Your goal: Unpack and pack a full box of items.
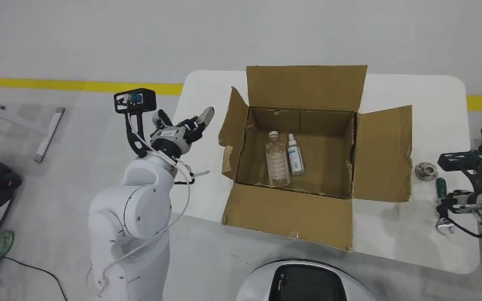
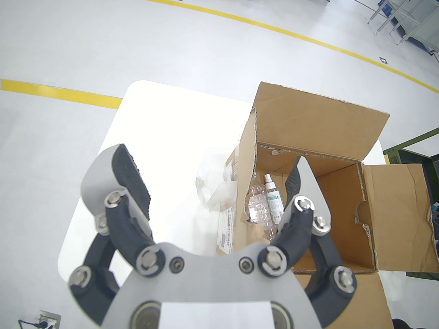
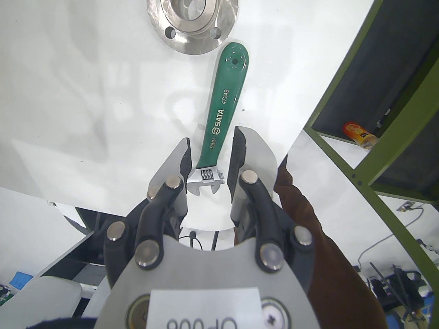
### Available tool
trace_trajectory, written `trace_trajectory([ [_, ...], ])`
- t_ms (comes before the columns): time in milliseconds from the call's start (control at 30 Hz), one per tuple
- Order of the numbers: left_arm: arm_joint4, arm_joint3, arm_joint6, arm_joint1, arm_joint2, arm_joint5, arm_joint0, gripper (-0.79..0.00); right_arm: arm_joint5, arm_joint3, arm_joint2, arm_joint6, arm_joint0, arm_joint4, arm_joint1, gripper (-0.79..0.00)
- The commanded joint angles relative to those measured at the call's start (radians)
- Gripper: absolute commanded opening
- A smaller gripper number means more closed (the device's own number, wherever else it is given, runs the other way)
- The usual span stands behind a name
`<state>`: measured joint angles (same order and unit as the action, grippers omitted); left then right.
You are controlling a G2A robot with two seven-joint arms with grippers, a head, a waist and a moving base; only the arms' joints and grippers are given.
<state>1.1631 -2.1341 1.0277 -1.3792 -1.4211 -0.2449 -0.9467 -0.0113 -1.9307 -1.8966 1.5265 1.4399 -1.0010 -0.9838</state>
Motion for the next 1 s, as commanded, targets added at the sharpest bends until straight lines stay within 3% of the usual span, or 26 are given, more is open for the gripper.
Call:
trace_trajectory([
  [0, 0.0, 0.0, 0.0, 0.0, 0.0, 0.0, 0.0, 0.0, -0.001, -0.002, -0.004, -0.008, 0.008, 0.0, 0.001, -0.499],
  [967, 0.0, 0.0, 0.0, 0.0, 0.0, 0.0, 0.0, 0.0, -0.025, 0.049, 0.038, -0.12, 0.038, -0.017, 0.008, -0.529],
])
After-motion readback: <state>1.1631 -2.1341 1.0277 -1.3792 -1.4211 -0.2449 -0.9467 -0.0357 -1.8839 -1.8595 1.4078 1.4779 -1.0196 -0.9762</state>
